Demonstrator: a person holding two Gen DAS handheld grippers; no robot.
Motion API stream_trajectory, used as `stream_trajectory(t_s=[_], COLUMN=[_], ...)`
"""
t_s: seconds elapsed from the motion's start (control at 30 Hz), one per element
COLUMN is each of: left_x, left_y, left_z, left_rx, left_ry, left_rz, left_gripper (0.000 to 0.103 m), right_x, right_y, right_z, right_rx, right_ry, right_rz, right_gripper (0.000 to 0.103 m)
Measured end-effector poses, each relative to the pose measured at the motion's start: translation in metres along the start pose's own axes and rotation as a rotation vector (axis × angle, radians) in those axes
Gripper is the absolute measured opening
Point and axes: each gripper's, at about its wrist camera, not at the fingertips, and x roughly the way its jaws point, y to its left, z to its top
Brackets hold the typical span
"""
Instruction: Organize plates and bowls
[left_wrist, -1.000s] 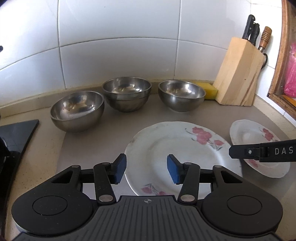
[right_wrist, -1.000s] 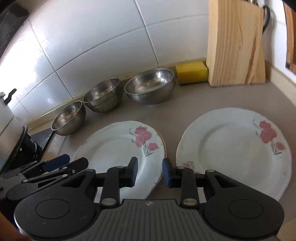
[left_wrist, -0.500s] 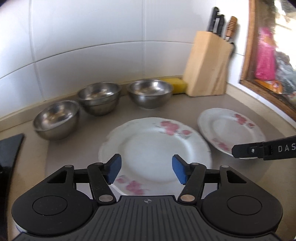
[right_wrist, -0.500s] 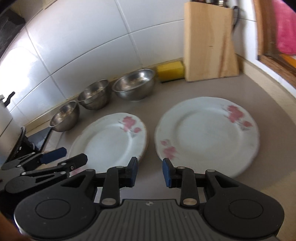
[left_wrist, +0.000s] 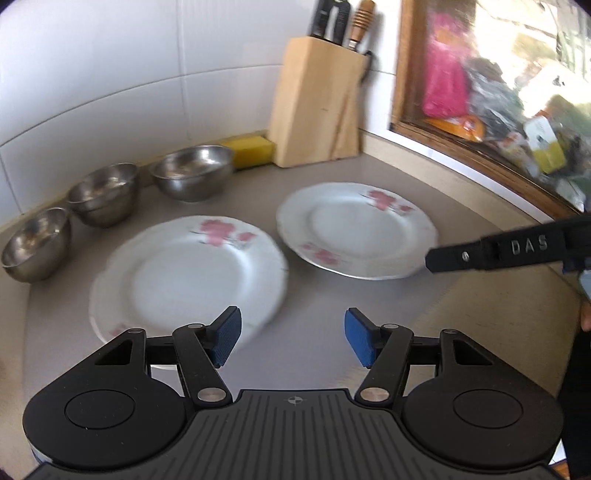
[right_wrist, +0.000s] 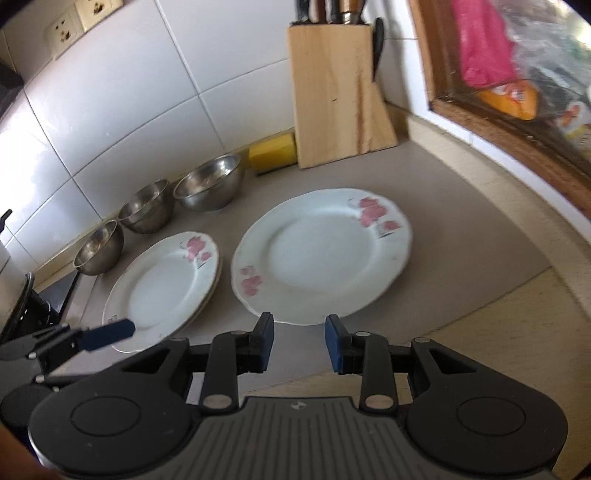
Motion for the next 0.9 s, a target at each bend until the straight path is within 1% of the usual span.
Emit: stream_trajectory(t_s=[0.07, 0.1, 0.17, 0.23, 0.37, 0.43, 0.53, 0.67, 0.8, 0.9], left_x=[0.000, 0.000, 0.002, 0.004, 0.008, 0.010, 0.007, 0.004, 0.002, 0.002], left_y=[-0.013, -0.020, -0.034, -0.047, -0.076, -0.086, -0.093, -0.095, -0.090, -0.081], left_z=[-0.002, -0.003, -0.005, -0.007, -0.010, -0.008, -0.006, -0.002, 0.004, 0.010], left_rx=[-0.011, -0.020, -0.042, -0.077, -0.094, -0.110, -0.147, -0.151, -0.155, -0.192], left_ry=[0.023, 0.031, 0.042, 0.066, 0.080, 0.075, 0.062, 0.059, 0.051, 0.049], left_rz=[-0.002, -0.006, 0.008, -0.001, 0.001, 0.008, 0.013, 0.026, 0.022, 0.018], left_gripper=[0.063, 0.063, 0.064, 0.064, 0.066, 0.066, 0.067, 0.069, 0.069, 0.069], right_x=[-0.007, -0.009, -0.013, -0.016, -0.024, -0.028, -0.031, -0.037, -0.035, -0.035], right_y=[-0.013, -0.020, -0.033, -0.046, -0.069, -0.076, -0.082, -0.082, -0.076, -0.071], right_z=[-0.001, -0.002, -0.002, -0.002, -0.003, -0.003, 0.000, 0.003, 0.005, 0.013], right_rx=[0.002, 0.000, -0.009, -0.016, -0.019, -0.017, -0.019, -0.032, -0.050, -0.061], right_ry=[0.001, 0.008, 0.025, 0.044, 0.078, 0.072, 0.060, 0.048, 0.042, 0.040], right_rz=[0.004, 0.006, 0.011, 0.006, 0.015, 0.025, 0.035, 0.044, 0.040, 0.023], right_gripper=[0.019, 0.019, 0.019, 0.019, 0.020, 0.021, 0.021, 0.023, 0.024, 0.025])
